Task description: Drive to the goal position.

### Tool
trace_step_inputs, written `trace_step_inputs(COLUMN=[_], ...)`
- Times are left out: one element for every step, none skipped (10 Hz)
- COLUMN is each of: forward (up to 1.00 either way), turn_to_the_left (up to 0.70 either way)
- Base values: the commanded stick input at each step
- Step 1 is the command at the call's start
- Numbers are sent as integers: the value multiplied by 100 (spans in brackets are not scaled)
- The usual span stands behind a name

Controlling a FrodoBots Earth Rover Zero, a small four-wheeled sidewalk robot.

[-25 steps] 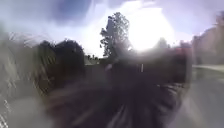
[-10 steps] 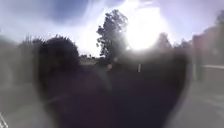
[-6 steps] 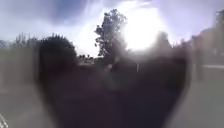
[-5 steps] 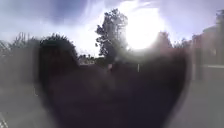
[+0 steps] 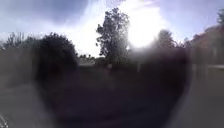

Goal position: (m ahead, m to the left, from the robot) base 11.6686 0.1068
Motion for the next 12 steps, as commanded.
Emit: trace_step_inputs(forward=[85, 85, 85, 85, 85, 85, 85, 85, 85, 85, 85, 85], turn_to_the_left=[0, 0, 0, 0, 0, 0, 0, 0, 0, 0, 0, 0])
